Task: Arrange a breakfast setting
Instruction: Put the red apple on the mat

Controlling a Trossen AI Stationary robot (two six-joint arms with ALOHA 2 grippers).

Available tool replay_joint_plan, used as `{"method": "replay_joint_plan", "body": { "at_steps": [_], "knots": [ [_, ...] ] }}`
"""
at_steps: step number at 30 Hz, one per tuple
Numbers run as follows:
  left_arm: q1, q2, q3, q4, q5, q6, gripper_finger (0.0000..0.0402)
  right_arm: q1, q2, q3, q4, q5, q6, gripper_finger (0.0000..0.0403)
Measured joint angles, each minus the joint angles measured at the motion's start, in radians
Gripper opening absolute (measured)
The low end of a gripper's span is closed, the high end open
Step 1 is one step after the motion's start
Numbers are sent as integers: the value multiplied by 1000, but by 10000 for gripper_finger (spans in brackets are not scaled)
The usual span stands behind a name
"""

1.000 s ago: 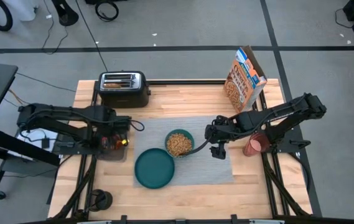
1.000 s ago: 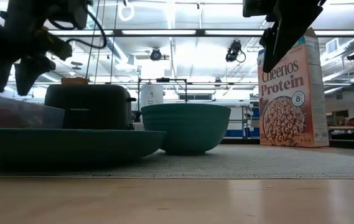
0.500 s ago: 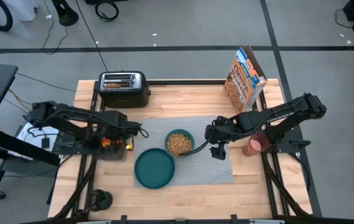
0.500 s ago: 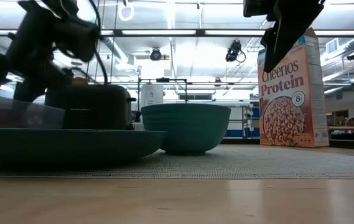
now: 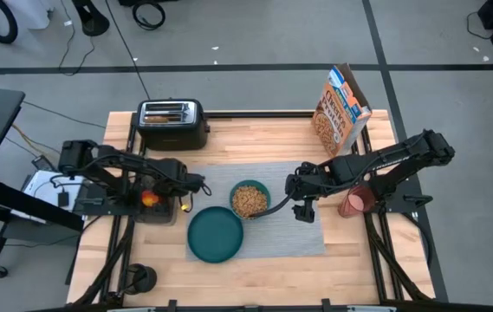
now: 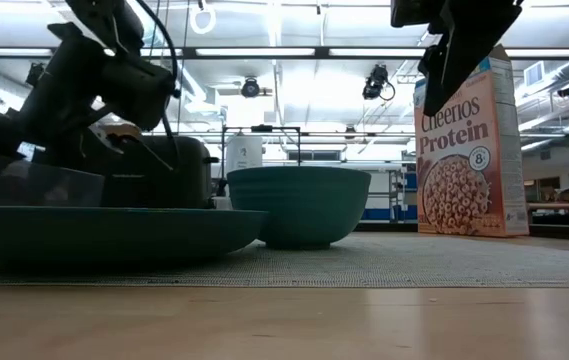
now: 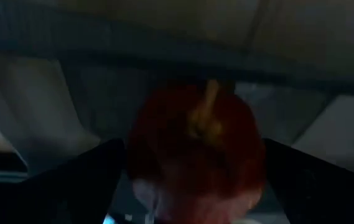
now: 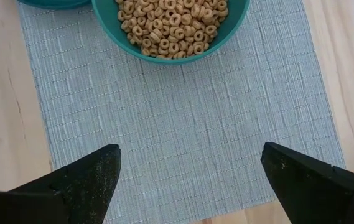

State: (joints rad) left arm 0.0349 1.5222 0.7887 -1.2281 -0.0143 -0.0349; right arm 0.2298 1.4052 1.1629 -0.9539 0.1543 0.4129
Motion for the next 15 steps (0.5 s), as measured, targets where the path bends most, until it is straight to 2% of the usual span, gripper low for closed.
{"method": "replay_joint_plan", "body": {
  "at_steps": [4, 15],
  "knots": [
    [4, 16, 13, -62, 1, 8, 378, 0, 0, 0, 1, 0, -5, 389],
    [1, 17, -36, 69, -1, -39, 377, 12, 0, 0, -4, -1, 11, 389]
  ]
}}
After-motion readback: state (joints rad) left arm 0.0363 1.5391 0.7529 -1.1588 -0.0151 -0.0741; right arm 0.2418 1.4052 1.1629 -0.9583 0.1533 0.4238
